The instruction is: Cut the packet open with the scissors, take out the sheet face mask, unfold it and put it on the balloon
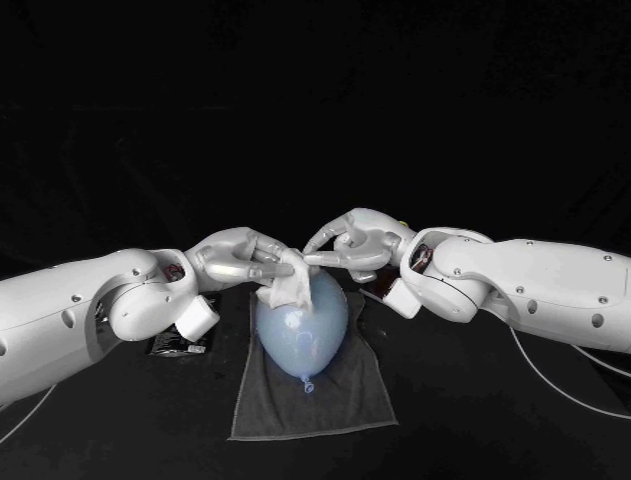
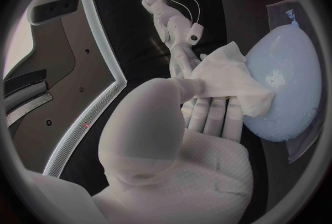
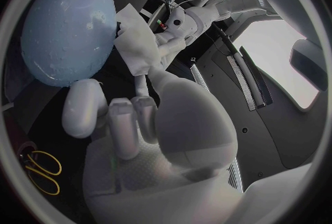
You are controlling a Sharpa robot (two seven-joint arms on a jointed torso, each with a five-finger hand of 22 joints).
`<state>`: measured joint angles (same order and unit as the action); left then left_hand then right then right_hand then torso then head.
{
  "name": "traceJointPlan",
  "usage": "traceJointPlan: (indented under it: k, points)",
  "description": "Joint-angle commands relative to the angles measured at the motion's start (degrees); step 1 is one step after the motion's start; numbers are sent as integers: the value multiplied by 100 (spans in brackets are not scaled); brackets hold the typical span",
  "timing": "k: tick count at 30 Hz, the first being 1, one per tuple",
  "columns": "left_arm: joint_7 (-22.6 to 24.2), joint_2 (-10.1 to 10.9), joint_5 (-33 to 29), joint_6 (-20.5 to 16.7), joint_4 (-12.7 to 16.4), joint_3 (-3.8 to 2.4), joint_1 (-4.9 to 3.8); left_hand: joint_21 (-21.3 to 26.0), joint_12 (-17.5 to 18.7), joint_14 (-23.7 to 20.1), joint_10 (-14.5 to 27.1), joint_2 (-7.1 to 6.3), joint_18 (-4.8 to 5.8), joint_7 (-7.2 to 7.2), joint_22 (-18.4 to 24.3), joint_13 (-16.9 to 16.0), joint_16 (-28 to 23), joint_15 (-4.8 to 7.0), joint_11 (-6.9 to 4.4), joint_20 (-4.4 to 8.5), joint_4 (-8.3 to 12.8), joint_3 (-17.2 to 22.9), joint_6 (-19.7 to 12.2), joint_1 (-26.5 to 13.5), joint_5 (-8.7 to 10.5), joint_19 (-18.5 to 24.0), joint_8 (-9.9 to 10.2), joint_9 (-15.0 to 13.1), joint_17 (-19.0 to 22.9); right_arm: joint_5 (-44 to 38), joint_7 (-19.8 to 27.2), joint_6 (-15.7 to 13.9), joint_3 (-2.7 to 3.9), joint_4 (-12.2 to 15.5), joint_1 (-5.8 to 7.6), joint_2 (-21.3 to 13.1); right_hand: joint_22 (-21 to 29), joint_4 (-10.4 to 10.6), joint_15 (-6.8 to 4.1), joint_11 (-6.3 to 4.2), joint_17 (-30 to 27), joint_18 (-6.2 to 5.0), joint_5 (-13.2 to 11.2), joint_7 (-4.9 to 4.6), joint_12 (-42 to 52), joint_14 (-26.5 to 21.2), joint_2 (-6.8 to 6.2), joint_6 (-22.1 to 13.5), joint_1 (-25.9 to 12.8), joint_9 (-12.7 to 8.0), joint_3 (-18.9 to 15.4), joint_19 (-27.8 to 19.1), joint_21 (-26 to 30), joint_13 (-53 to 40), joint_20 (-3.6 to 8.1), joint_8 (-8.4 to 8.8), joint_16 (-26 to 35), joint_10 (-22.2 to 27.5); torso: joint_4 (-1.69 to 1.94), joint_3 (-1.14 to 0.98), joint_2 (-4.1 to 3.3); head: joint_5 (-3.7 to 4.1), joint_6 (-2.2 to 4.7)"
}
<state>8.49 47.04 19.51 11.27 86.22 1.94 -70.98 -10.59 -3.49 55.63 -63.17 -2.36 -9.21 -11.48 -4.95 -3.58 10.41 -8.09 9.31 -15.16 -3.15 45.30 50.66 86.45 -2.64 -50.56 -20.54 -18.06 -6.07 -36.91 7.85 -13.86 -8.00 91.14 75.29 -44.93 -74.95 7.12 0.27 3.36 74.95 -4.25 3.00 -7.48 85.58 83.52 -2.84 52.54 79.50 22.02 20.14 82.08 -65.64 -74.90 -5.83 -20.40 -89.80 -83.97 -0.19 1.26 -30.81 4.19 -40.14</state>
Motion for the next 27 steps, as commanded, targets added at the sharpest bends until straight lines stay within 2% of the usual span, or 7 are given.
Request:
traceJointPlan:
  k: [1, 3, 6, 10, 14, 20, 27]
  points:
    - [137, -9, -36, 118, 29, -20, -18, -38, -19, 37, -18, -10, -104, -1, -5, -1, -21, 2, -10, 30, 35, 8, 30, -48, -13, -1, 7, -2, 0, 34, 36, -63, -11, -5, -21, 13, -912, -166, -136, -86, 1505, -25, -22, 66, 30, 648, 67, 175, 169, 59, 98, 4, -48, -1013, 71, -126, -20, -151, -1, -1, 0, 3, -4]
    - [137, -5, -35, 121, 29, -20, -18, -38, -19, 37, -18, -10, -104, -1, -5, -1, -21, 2, -10, 30, 35, 8, 30, -48, -13, -1, 7, -2, 0, 57, 32, -116, -11, -10, -24, 12, -915, -380, -212, -161, 1505, -24, -18, 161, 35, 648, 71, 345, 311, 179, 194, 11, -63, -1022, 135, -324, -20, -163, 0, -1, 0, 4, -4]
    - [136, 2, -35, 127, 29, -20, -18, -46, -19, 42, -25, -8, -103, 6, -9, -1, -23, 5, -15, 31, 45, 9, 39, -60, -12, 2, 6, -1, -1, 75, 28, -188, -11, -13, -29, 9, -922, -637, -255, -213, 1505, -14, -19, 176, 54, 648, 14, 268, 181, 563, 551, 23, -92, -1051, 210, -731, -20, -202, 0, 0, -2, 9, -9]
    - [131, 14, -32, 133, 29, -20, -18, -46, -19, 42, -25, -8, -103, 6, -9, -1, -23, 5, -15, 31, 45, 9, 39, -60, -12, 2, 6, -1, -1, 96, 49, -304, -11, 0, -33, -4, -925, -716, -276, -216, 1505, -9, -28, 209, 57, 648, -18, 102, -24, 850, 865, 30, -108, -1057, 220, -972, -20, -212, -1, 0, -3, 11, -21]
    - [123, 31, -23, 135, 26, -20, -18, -46, -19, 42, -25, -8, -103, 6, -9, -1, -23, 5, -15, 31, 45, 9, 39, -60, -12, 2, 6, -1, -1, 171, 101, -461, -11, 21, -36, -25, -923, -722, -306, -263, 1505, -11, -23, 252, 42, 648, -42, -128, -330, 1325, 1239, 30, -104, -1042, 248, -1336, -20, -200, 0, -2, -2, 13, -20]
    - [96, 51, -18, 133, 17, -18, -16, -54, -20, 46, -35, -6, -102, 12, -13, -1, -27, 7, -19, 32, 58, 11, 49, -72, -13, 7, 4, -1, -1, 360, 215, -722, -10, 75, -39, -78, -925, -697, -330, -286, 1505, -8, -21, 279, 28, 648, -31, -278, -537, 1704, 1481, 38, -115, -1028, 271, -1582, -20, -186, -2, -3, -4, 9, -29]
    - [56, 54, 2, 128, 5, -15, -12, -57, -19, 46, -36, -5, -102, 9, -14, -1, -28, 8, -20, 33, 62, 13, 50, -75, -13, 8, 5, 0, -1, 456, 288, -837, -8, 138, -39, -137, -926, -694, -335, -291, 1505, -7, -22, 284, 4, 648, -10, -342, -600, 1856, 1567, 41, -116, -1002, 278, -1667, -20, -162, -5, -2, -6, 5, -39]
